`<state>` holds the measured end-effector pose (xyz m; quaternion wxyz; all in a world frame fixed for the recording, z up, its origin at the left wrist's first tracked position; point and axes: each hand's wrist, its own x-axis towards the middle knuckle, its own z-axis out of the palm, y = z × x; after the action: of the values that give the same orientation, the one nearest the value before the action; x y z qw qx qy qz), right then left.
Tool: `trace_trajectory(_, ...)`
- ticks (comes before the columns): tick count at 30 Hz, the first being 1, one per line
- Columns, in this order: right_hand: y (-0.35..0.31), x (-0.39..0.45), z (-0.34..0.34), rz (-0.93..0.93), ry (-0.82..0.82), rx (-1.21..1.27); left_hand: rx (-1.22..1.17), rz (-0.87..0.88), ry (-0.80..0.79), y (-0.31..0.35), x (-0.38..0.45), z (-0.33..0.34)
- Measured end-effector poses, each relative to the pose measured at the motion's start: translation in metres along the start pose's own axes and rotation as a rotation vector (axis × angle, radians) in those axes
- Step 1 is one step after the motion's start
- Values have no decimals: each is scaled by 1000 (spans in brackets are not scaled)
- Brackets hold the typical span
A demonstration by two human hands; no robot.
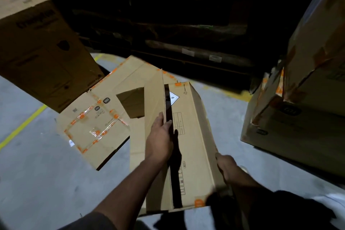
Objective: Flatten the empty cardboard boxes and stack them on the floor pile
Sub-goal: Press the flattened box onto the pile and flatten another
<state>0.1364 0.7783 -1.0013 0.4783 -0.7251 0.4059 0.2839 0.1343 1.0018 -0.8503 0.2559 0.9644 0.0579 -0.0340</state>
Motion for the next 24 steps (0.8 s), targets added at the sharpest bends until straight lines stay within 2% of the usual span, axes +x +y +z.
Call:
trace_trajectory(4,20,-2,-3,-5,-92,-50,-14,-10,74,-13,0,-11)
trace_trajectory(6,23,11,-2,-22,-100,-14,119,-30,124,-21,0,-21)
trace_trajectory(9,43,61,3,-80,-2,15,329,-14,165,-30,6,-36)
trace_trajectory(12,10,0,-15,-155,117,11,523,14,145,-35,13,-49)
trace_trajectory(15,-23,-50,-33,-294,223,-205,668,45,165,-38,11,-55)
trace_trajectory(17,-46,-77,-37,-444,231,-334,665,127,173,-35,1,-50)
trace_trajectory(19,-68,-105,-36,-586,223,-421,412,138,91,-24,-15,-40)
trace_trajectory(22,-86,-147,-24,-730,183,-507,-332,-166,-168,3,-38,-30)
trace_trajectory(24,-85,-165,-6,-790,84,-482,-703,-335,-288,19,-47,-27)
